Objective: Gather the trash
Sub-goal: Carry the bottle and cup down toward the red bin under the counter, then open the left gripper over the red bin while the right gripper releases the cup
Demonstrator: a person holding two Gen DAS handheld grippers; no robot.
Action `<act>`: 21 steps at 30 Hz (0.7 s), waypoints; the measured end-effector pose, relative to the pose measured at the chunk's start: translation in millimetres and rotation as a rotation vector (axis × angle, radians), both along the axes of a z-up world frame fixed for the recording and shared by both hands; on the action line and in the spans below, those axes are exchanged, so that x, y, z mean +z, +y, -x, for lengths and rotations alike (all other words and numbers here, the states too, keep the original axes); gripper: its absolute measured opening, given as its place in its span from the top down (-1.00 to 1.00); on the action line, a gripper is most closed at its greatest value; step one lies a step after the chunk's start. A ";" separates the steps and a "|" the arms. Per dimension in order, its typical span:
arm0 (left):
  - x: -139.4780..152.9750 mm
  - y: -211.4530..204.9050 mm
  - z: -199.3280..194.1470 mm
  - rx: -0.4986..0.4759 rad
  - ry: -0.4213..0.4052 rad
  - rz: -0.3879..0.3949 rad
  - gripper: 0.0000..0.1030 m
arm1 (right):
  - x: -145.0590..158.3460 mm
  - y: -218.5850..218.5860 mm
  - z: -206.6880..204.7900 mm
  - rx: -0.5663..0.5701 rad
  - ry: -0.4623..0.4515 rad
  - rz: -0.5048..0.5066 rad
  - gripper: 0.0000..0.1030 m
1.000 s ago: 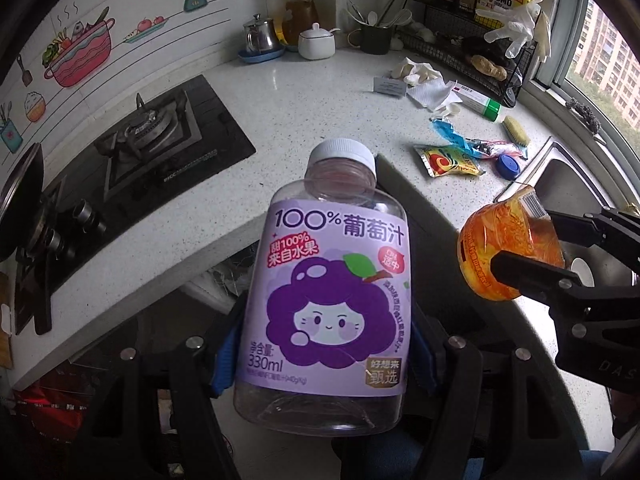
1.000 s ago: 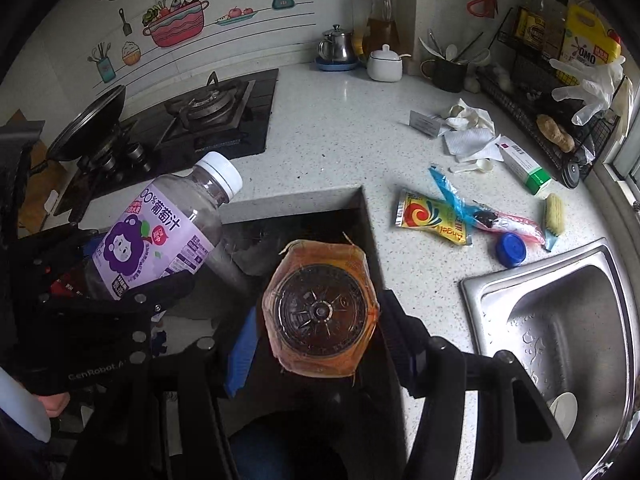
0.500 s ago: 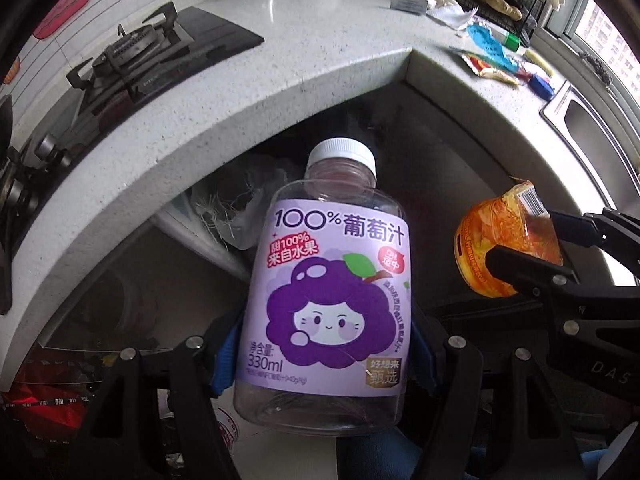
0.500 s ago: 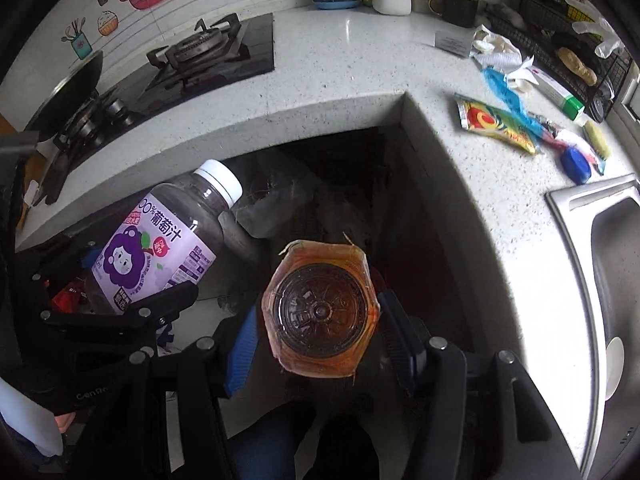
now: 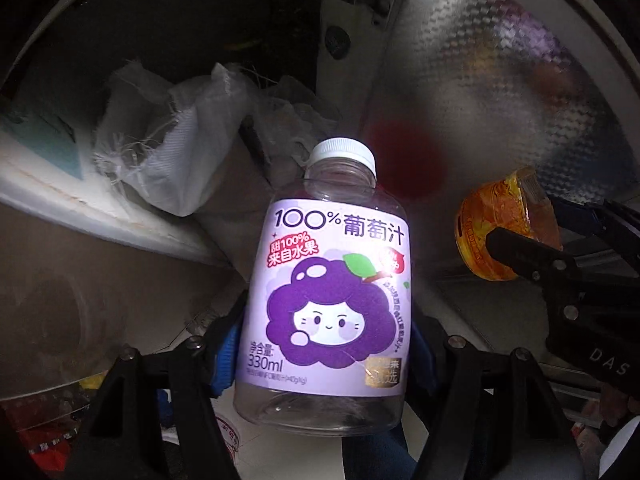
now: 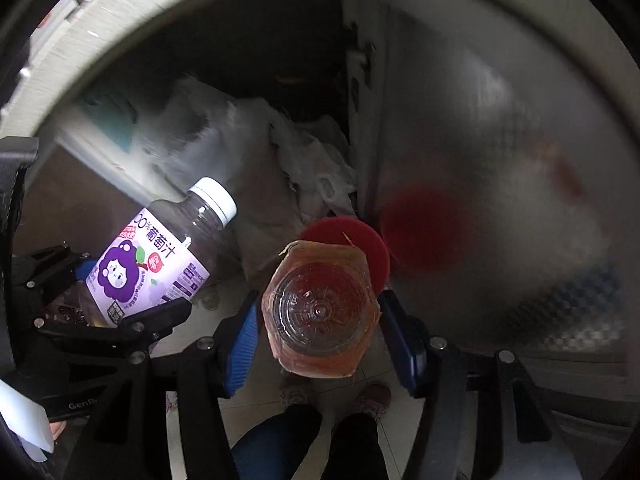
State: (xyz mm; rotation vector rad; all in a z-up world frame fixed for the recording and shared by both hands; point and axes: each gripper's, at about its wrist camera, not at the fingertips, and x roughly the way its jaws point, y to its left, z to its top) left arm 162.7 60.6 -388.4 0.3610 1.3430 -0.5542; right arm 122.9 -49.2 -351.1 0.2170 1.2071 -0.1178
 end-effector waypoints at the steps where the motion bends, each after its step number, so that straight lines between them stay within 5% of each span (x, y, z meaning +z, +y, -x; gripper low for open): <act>1: -14.1 -6.4 -4.0 -0.013 0.010 -0.004 -0.30 | -13.7 -4.6 -1.6 -0.016 0.013 0.001 -0.08; 12: -131.5 -55.8 -43.2 -0.161 0.026 -0.052 -0.30 | -116.0 -42.6 -30.3 -0.116 0.078 -0.035 -0.08; 21: -144.3 -72.6 -61.8 -0.179 0.046 -0.060 -0.31 | -126.1 -57.0 -44.6 -0.157 0.105 -0.050 -0.08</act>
